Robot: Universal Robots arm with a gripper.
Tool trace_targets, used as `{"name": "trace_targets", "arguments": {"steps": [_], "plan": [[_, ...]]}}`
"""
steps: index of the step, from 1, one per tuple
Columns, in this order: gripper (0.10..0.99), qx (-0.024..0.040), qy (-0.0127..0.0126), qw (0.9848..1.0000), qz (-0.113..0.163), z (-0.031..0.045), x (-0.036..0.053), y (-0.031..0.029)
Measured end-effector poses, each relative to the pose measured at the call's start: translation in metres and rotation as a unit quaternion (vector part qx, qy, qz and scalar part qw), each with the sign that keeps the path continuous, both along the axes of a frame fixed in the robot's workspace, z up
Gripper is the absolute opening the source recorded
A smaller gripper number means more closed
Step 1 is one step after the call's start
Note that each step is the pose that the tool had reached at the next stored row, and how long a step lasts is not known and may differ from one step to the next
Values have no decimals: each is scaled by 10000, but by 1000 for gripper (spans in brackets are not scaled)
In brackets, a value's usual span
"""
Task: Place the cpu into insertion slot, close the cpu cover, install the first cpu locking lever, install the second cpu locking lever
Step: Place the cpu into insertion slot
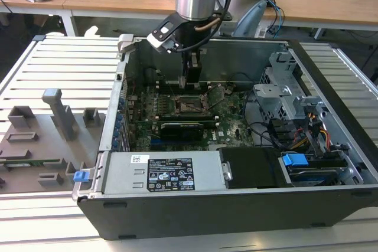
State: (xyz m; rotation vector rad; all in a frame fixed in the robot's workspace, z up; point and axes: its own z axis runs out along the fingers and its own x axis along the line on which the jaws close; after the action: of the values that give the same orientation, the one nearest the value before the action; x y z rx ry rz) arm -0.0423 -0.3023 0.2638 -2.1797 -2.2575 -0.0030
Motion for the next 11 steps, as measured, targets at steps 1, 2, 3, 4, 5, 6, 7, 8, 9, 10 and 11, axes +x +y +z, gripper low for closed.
{"name": "trace_targets", "arguments": {"steps": [1, 2, 3, 4, 5, 6, 7, 8, 9, 10, 11], "plan": [[541, 0, 0, 10000, 0, -6, 0, 0], [541, 0, 0, 10000, 0, -14, 0, 0], [541, 0, 0, 10000, -1, -20, 0, 0], [541, 0, 0, 10000, -1, -25, 1, 0], [541, 0, 0, 10000, 0, -35, 8, 0], [541, 0, 0, 10000, 0, -42, 13, 0], [541, 0, 0, 10000, -1, -50, 16, 0], [541, 0, 0, 10000, -1, -57, 16, 0], [541, 0, 0, 10000, 0, -62, 16, 0], [541, 0, 0, 10000, 1, -69, 17, -4], [541, 0, 0, 10000, 0, -77, 17, -12]]}}
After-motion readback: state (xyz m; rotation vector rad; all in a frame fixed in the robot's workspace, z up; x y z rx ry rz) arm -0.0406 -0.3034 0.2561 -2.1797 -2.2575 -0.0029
